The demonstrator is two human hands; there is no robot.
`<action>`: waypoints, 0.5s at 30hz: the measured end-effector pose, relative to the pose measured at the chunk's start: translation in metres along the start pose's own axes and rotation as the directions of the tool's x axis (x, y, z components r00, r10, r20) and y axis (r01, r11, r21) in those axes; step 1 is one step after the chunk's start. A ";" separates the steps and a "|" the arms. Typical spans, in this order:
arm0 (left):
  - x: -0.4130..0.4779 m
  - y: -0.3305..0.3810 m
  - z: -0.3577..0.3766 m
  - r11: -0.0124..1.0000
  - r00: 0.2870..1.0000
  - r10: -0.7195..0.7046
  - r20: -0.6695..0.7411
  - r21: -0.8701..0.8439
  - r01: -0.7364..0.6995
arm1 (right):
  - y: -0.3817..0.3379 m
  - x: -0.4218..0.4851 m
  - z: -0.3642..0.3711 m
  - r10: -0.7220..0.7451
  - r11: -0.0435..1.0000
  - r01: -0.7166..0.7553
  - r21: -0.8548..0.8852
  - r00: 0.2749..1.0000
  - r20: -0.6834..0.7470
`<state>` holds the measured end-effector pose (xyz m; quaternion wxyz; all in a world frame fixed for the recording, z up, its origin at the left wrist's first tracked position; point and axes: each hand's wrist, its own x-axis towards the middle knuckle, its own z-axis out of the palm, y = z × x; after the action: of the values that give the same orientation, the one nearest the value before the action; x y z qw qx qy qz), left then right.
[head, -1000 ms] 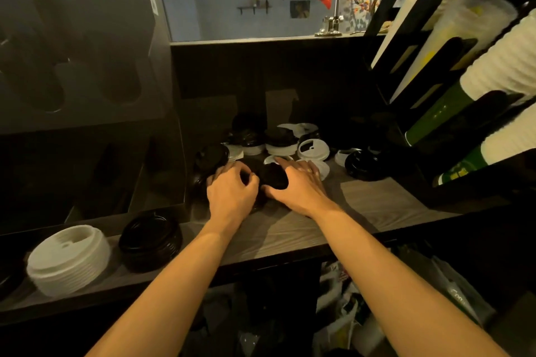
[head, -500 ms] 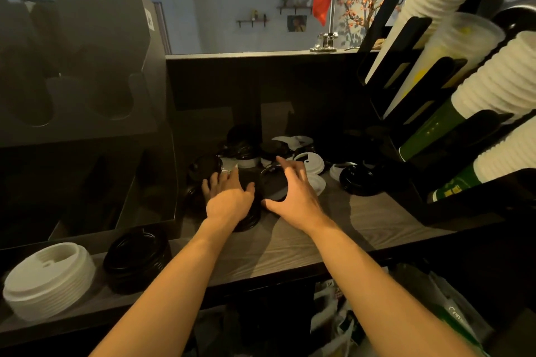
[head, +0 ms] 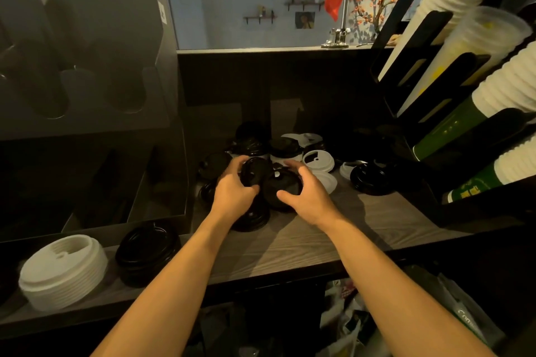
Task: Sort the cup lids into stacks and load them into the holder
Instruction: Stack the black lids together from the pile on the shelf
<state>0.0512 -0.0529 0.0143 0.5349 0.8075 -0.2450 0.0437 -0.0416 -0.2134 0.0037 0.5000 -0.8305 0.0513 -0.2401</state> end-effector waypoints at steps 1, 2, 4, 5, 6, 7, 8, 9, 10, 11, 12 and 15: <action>-0.002 0.001 0.000 0.999 1.000 0.016 0.012 -0.035 -0.015 | 0.001 0.000 0.000 0.008 0.999 -0.008 0.042 1.000 -0.012; -0.003 0.003 0.001 0.998 0.999 0.036 0.019 -0.061 -0.035 | 0.000 0.001 -0.001 0.026 0.994 -0.022 0.105 0.999 -0.036; -0.005 0.006 0.002 0.991 0.996 0.081 0.024 -0.112 -0.077 | -0.001 0.003 -0.003 0.076 0.964 -0.048 0.263 0.992 -0.098; -0.006 0.008 0.002 0.985 0.995 0.096 0.030 -0.146 -0.091 | -0.002 0.005 -0.005 0.093 0.943 -0.047 0.328 0.988 -0.124; -0.007 0.010 0.002 0.978 0.994 0.107 0.039 -0.183 -0.098 | -0.004 0.005 -0.007 0.101 0.924 -0.041 0.380 0.985 -0.140; -0.007 0.012 0.002 0.969 0.992 0.121 0.041 -0.220 -0.109 | -0.005 0.005 -0.008 0.104 0.909 -0.034 0.414 0.984 -0.147; -0.006 0.012 0.002 0.961 0.991 0.129 0.035 -0.250 -0.116 | -0.007 0.005 -0.009 0.102 0.899 -0.026 0.437 0.983 -0.150; -0.006 0.012 0.002 0.951 0.991 0.127 0.030 -0.287 -0.114 | -0.006 0.005 -0.009 0.096 0.896 -0.018 0.444 0.984 -0.154; -0.006 0.011 0.002 0.937 0.994 0.105 0.025 -0.337 -0.090 | -0.006 0.004 -0.009 0.092 0.894 -0.011 0.448 0.983 -0.159; -0.005 0.012 0.001 0.919 0.998 0.062 0.027 -0.391 -0.047 | -0.006 0.004 -0.009 0.089 0.895 -0.006 0.446 0.982 -0.165; -0.005 0.012 0.001 0.897 0.999 0.019 0.033 -0.442 -0.003 | -0.006 0.004 -0.008 0.092 0.895 -0.006 0.446 0.981 -0.171; -0.009 0.017 0.001 0.846 0.998 -0.056 0.035 -0.529 0.066 | -0.007 0.004 -0.006 0.069 0.925 0.006 0.379 0.980 -0.185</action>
<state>0.0356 -0.0562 0.0248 0.7355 0.6365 -0.2266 -0.0499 -0.0421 -0.2166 0.0131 0.6470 -0.6902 0.0658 -0.3174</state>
